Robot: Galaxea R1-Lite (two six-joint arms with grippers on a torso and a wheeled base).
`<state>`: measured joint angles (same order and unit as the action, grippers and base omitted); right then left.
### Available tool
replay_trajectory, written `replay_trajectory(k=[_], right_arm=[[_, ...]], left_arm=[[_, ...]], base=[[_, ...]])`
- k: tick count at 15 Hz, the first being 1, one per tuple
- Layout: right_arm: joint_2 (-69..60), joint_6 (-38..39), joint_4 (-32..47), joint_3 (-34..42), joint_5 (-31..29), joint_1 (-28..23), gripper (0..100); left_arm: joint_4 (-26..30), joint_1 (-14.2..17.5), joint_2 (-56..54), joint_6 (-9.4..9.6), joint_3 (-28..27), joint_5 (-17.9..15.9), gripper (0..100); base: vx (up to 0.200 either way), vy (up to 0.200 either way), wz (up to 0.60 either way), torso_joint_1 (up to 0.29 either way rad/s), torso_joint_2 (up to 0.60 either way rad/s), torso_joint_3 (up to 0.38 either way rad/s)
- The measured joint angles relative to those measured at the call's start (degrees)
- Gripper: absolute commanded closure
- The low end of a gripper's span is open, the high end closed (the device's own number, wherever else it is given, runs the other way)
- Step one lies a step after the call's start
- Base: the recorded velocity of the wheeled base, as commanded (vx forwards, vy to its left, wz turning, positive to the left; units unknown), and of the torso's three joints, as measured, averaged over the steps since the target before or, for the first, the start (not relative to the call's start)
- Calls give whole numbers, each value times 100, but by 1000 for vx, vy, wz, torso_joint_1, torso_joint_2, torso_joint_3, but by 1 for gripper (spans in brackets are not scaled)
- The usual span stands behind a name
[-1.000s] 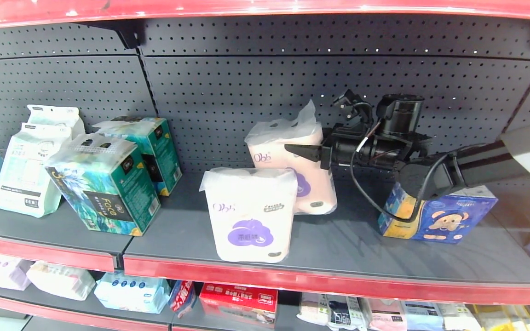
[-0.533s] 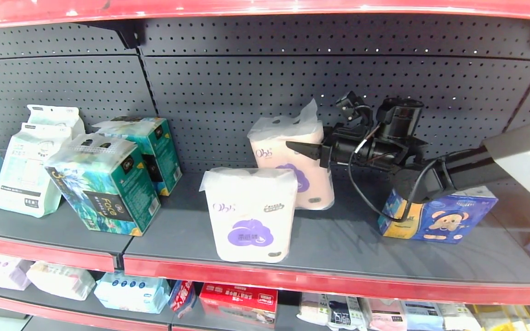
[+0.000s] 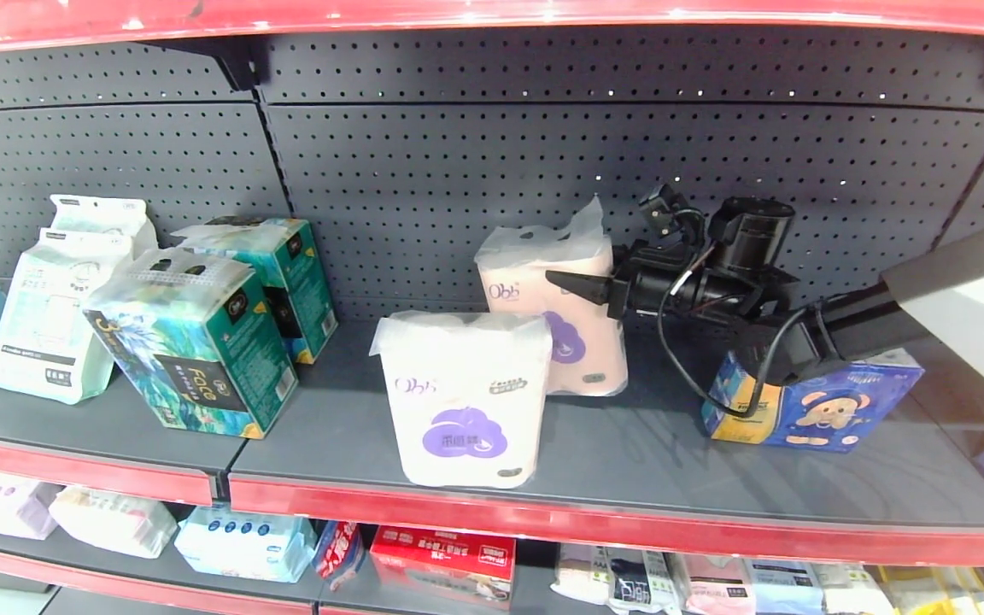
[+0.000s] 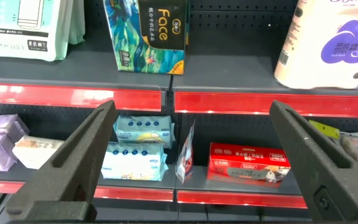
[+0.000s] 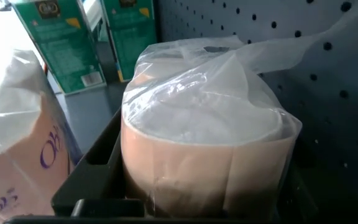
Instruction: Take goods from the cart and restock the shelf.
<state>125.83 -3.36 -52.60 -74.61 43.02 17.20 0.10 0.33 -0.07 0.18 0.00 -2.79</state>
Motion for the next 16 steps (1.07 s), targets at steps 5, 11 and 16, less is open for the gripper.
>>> replay_trajectory(k=[5, 11, 16], right_arm=[[179, 471, -477, 2, -2, 193, 100], [241, 746, -518, -315, -5, 363, 100], [374, 571, -534, -174, 17, 379, 100]], left_arm=[[0, 0, 0, 0, 0, 0, 0], [0, -2, 0, 0, 0, 0, 0], [0, 0, 0, 0, 0, -2, 0]], base=[[0, 0, 0, 0, 0, 0], [0, 0, 0, 0, 0, 0], [0, 0, 0, 0, 0, 0]])
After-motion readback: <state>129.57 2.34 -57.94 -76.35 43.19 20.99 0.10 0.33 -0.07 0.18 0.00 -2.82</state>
